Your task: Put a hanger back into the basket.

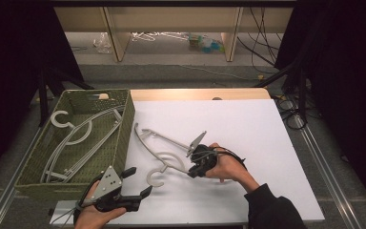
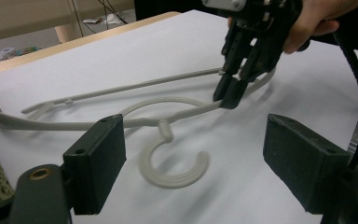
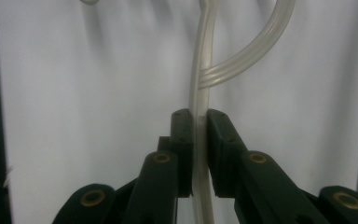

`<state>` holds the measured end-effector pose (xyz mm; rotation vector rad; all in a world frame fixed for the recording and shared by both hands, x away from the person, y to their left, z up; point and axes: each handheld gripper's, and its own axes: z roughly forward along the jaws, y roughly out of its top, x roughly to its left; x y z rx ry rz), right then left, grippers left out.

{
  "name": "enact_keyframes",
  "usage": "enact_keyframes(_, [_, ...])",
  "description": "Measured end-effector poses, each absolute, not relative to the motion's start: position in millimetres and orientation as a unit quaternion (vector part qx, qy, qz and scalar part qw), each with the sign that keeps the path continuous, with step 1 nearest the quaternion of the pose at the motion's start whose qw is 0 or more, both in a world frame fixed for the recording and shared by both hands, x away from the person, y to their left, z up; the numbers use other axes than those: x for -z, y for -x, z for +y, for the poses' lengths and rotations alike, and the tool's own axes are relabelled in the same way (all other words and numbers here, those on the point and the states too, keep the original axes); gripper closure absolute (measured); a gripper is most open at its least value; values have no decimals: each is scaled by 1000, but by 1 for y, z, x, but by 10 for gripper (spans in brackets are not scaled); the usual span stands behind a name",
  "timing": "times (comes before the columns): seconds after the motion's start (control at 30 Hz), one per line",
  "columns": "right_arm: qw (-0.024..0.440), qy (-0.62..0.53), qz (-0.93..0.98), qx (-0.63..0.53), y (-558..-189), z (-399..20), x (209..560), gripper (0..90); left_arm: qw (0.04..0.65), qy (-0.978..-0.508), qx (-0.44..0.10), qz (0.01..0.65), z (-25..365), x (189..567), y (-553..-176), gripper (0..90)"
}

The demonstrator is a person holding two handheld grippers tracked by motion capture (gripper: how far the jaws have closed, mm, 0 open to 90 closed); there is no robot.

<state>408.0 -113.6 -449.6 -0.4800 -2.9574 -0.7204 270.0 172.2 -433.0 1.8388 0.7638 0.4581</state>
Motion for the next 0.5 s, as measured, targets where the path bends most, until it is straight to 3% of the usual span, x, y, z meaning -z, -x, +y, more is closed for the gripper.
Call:
enact_keyframes(0.2, [48,147,-957,244,-401,-137,443,819,495,-782,-210,316,163,426,-288,227])
enact_keyframes(0.5, [63,122,-957,256,-385,-156,429,819,447,-820,-193,301,128,422,-317,264])
